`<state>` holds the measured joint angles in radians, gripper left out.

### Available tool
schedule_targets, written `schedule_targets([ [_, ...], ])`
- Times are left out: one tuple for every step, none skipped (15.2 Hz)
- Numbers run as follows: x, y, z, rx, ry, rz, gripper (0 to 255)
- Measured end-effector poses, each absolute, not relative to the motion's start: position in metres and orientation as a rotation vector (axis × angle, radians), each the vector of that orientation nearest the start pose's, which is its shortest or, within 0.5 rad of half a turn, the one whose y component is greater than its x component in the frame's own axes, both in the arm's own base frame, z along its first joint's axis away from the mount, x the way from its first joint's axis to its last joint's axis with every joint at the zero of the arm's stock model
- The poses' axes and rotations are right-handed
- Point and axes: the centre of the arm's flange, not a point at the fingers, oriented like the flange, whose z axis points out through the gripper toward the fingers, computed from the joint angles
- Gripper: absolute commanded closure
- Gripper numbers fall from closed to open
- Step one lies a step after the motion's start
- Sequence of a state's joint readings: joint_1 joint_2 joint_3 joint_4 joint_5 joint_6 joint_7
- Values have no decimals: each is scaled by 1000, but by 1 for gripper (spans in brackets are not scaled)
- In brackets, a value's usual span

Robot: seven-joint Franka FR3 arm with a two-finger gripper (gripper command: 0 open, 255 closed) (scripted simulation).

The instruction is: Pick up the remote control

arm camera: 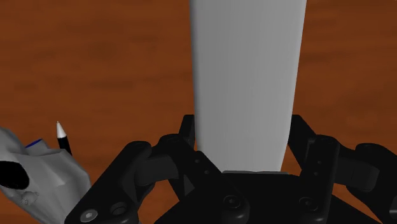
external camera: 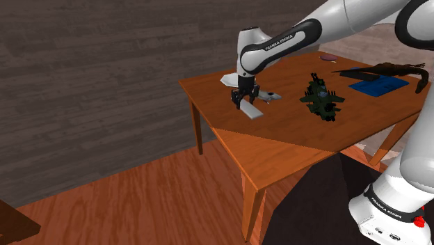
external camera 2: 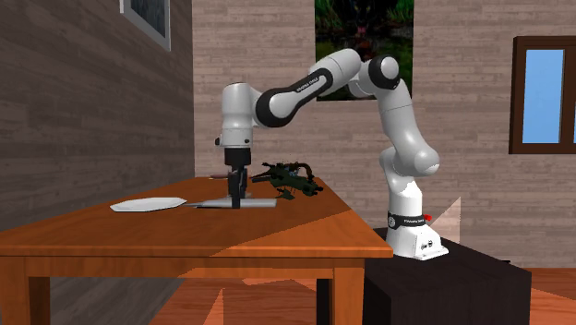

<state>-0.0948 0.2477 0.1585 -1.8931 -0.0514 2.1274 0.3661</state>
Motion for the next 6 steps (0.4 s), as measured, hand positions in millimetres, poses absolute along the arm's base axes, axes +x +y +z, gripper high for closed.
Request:
schedule_targets([
  [611,33,381,-3118,439,14,255],
  [611,32,385,-3118,439,14,255],
  [611,34,392,-3118,439,14,255],
  [611,34,397,-3118,439,14,255],
  [612,33,401,-3118,439,14,255],
  [612,33,404,-3118,439,14,255],
])
